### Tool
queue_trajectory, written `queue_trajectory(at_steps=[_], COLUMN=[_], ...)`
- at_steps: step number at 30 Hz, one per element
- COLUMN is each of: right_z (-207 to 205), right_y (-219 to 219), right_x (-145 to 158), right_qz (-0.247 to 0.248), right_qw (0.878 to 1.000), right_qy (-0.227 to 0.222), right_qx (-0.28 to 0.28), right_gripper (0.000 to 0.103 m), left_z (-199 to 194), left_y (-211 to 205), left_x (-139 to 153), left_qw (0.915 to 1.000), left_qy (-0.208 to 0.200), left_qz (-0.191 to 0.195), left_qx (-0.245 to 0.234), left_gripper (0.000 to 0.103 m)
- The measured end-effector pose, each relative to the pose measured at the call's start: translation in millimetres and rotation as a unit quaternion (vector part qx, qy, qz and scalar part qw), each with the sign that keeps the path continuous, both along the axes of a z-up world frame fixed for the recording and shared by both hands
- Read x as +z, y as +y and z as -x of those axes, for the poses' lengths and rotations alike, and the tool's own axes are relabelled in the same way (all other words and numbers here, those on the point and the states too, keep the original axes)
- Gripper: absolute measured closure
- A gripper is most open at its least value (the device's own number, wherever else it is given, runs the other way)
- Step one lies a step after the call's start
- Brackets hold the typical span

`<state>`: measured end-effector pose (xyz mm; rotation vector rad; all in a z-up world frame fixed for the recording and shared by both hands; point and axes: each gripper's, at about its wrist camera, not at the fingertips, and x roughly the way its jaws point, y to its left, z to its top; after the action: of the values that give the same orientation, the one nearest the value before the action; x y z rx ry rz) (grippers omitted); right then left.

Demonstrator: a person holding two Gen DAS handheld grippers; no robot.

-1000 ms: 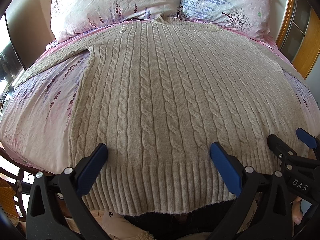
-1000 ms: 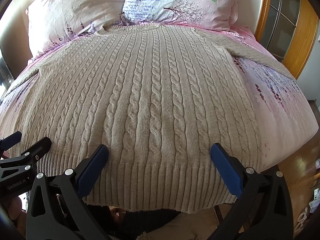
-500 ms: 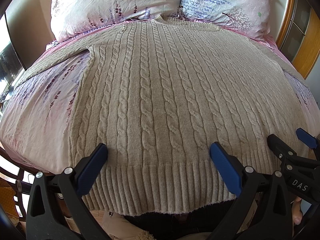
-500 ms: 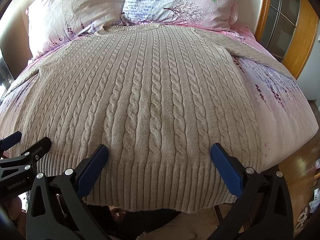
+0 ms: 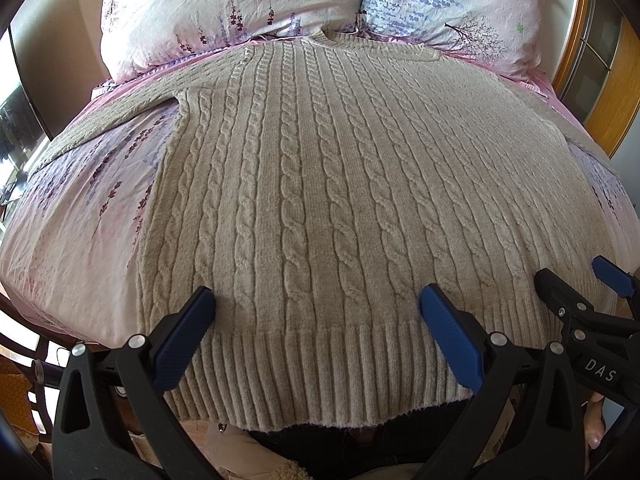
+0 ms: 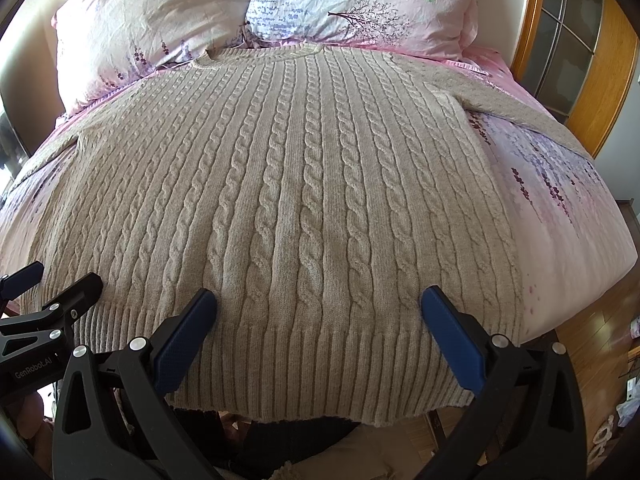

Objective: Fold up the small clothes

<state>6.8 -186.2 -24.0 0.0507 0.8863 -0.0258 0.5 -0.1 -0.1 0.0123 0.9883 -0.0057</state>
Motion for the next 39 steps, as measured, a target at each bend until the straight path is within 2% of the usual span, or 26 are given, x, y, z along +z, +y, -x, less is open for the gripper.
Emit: queue_trajectory(at_steps=[12, 17, 20, 22, 25, 27, 29, 32, 34, 37, 39], right_z=[-9.7, -10.6, -19.6, -32.9, -59.3, -76.5, -95.4, -122.9, -135.3, -140.6, -141.1], right_y=[-1.3, -3.2, -11.8, -31.7, -84.0, -128.5, -175.6, -232.8, -267.1, -306.9, -320.5], right_x=[2.2, 1.4, 5.1, 14.2, 31.7, 39.4, 42.3, 39.4, 30.6, 13.2, 11.2], right_qz=[0.004, 0.006, -0.001, -0.016, -0.056, -0.115, -0.173, -0.211, -0.234, -0.28, -0.29], right_qw=[0.999, 0.997, 0.995, 0.997, 0.998, 0.991, 0.977, 0.956, 0.938, 0.904, 0.892], right_qy=[0.028, 0.014, 0.011, 0.003, -0.022, -0.035, -0.042, -0.034, -0.024, -0.01, -0.022], right_qx=[0.036, 0.082, 0.104, 0.077, -0.006, -0.064, -0.121, -0.2, -0.255, -0.324, -0.345], right_gripper=[0.001, 0.001, 0.001, 0.001, 0.001, 0.003, 0.016, 0.03, 0.043, 0.052, 0.055], left_z=[-8.8, -15.6, -25.0, -35.1, -53.4, -65.2, -74.7, -90.5, -104.5, -127.5, -140.4], left_y=[-0.3, 1.3, 6.5, 12.5, 24.6, 30.5, 36.4, 42.3, 44.2, 46.8, 49.7], left_x=[-0.3, 1.8, 5.4, 10.0, 19.2, 26.0, 34.0, 45.5, 51.7, 56.0, 57.3], left_qw=[0.9996, 0.9985, 0.9972, 0.9965, 0.9967, 0.9957, 0.9927, 0.9886, 0.9882, 0.99, 0.991], left_qy=[0.028, 0.044, 0.044, 0.03, -0.008, -0.037, -0.069, -0.098, -0.101, -0.088, -0.086], left_qz=[-0.003, -0.002, 0.019, 0.043, 0.058, 0.063, 0.078, 0.094, 0.095, 0.088, 0.081], left_qx=[-0.009, -0.031, -0.057, -0.065, -0.056, -0.057, -0.062, -0.064, -0.066, -0.065, -0.063], left_gripper=[0.002, 0.002, 0.002, 0.002, 0.002, 0.002, 0.002, 0.002, 0.002, 0.002, 0.002])
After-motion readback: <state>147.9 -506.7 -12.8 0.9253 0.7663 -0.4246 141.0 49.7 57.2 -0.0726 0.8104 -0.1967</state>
